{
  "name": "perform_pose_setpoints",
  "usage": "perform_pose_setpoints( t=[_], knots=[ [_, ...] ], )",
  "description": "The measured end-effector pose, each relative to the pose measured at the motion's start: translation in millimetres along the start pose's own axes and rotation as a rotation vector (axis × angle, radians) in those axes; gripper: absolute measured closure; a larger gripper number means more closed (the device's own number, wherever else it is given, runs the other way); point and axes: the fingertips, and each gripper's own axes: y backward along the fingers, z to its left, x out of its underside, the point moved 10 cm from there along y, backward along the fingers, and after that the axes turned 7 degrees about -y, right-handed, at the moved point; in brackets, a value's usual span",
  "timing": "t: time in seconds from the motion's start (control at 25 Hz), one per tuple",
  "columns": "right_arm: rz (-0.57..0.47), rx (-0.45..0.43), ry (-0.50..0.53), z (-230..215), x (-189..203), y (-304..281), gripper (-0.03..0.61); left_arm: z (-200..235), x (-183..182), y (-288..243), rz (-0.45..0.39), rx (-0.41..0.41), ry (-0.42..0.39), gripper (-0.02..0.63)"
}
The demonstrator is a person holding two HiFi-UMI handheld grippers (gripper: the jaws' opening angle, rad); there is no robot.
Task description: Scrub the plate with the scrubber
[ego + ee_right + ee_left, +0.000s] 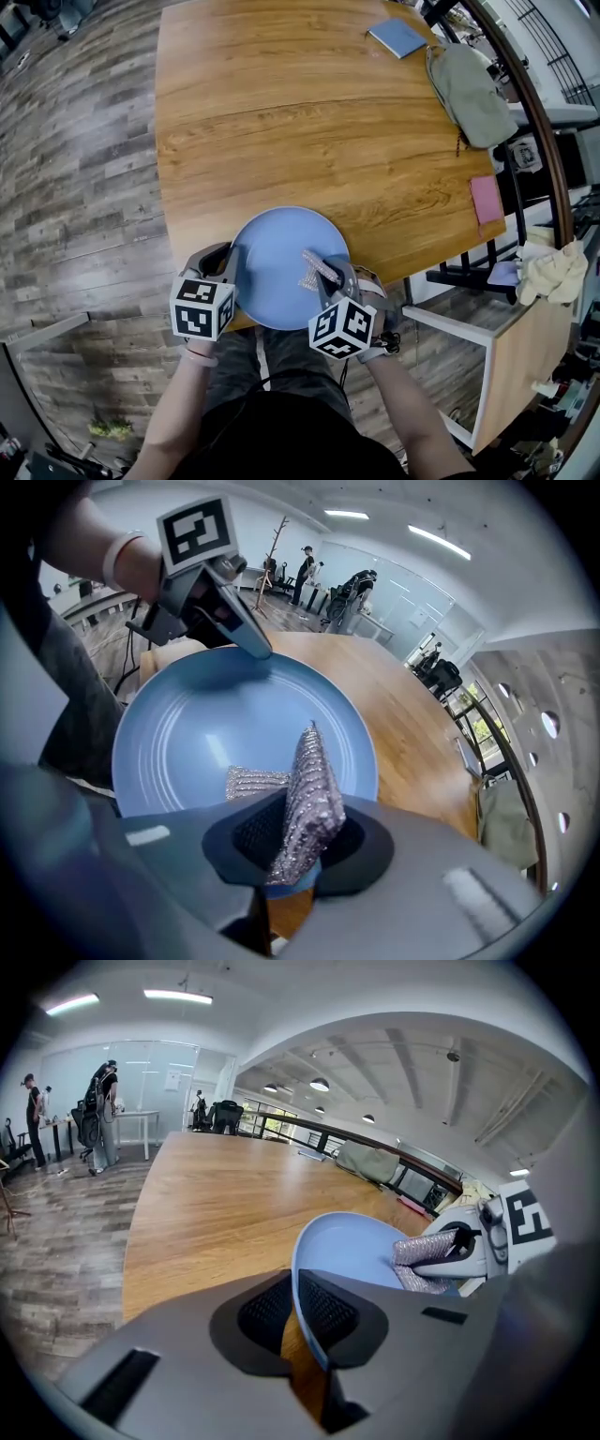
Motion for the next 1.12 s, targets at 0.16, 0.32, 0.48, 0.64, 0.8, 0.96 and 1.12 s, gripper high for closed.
perform_pose_setpoints(
  t=[0.16, 0.32, 0.48, 0.64, 0.8, 0.96, 1.12],
  knots=[
    [-0.028, -0.059, 0.003, 22, -4, 4, 0.512, 2, 2, -2, -0.012, 0.008, 0.065, 0.6],
    [-0.053, -0.099, -0.008, 34, -12, 3, 0.514, 6, 6, 0, -0.022, 0.062, 0.09, 0.601],
    [-0.058, -0.123, -0.029, 35, -14, 2, 0.514, 5, 21, 19, -0.009, 0.122, 0.055, 0.555],
    [-0.059, -0.15, -0.044, 34, -17, 0, 0.514, -3, 36, 36, 0.037, 0.168, 0.063, 0.546],
    [-0.072, -0.218, -0.058, 43, -31, -3, 0.512, -5, 43, 38, 0.032, 0.18, 0.155, 0.548],
    [-0.102, -0.266, -0.025, 57, -52, -10, 0.512, -3, 43, 37, 0.031, 0.197, 0.183, 0.549],
    [-0.137, -0.289, 0.004, 66, -73, -20, 0.512, -2, 44, 37, 0.021, 0.207, 0.175, 0.549]
  ],
)
